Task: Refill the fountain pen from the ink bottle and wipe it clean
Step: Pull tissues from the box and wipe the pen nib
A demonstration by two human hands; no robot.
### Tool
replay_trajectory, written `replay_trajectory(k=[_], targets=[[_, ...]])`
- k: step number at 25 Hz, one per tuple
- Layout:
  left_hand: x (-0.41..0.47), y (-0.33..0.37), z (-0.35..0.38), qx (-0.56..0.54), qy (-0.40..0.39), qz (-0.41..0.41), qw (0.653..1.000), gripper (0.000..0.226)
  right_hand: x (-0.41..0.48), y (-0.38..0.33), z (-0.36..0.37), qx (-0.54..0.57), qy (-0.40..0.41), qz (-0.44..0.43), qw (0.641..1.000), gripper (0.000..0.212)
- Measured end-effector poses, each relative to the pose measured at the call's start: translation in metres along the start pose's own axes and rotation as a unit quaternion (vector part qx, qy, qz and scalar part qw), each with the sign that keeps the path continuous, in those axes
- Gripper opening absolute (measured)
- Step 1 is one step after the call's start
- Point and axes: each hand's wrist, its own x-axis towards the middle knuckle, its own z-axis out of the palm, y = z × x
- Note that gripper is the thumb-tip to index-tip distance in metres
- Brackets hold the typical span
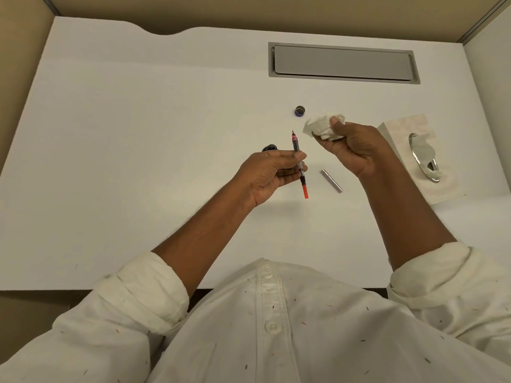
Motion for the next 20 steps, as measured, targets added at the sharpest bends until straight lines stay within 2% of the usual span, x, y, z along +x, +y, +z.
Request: replay_trajectory(k=[1,3,6,9,10,13,14,15,17,20], targets=[[0.001,0.001,0.0,0.001,0.0,0.001,1.0,0.006,0.001,-0.001,-0.002,-0.015,0.009,-0.003,1.0,0.005],[0.004,0.002,-0.001,0.005,0.001,0.004,1.0,0.006,0.004,0.002,-0.007,-0.119,0.038,-0.028,0.992,0.004],[0.006,0.001,-0.001,0.026,-0.008,0.001,1.0,0.009,0.009,0.008,-0.005,-0.293,0.081,-0.088,0.949,0.006],[0.006,-0.002,0.002,0.052,-0.024,-0.008,0.998,0.01,0.011,0.014,0.003,-0.385,0.086,-0.141,0.908,0.007],[0.006,-0.003,0.002,0.06,-0.027,-0.008,0.998,0.01,0.012,0.016,0.004,-0.397,0.084,-0.163,0.899,0.01],[0.008,-0.002,0.001,0.078,-0.025,-0.002,0.997,0.012,0.01,0.021,0.01,-0.449,0.055,-0.239,0.859,0.038],[0.009,-0.001,0.0,0.082,-0.021,0.0,0.996,0.012,0.01,0.023,0.011,-0.46,0.05,-0.258,0.848,0.04],[0.009,-0.001,0.0,0.082,-0.017,0.002,0.996,0.012,0.01,0.025,0.012,-0.453,0.054,-0.273,0.847,0.034],[0.011,-0.001,0.001,0.074,-0.009,0.0,0.997,0.012,0.01,0.028,0.013,-0.396,0.061,-0.295,0.867,0.017],[0.013,-0.002,0.001,0.068,0.004,-0.007,0.998,0.015,0.009,0.029,0.01,-0.338,0.053,-0.313,0.886,0.008]])
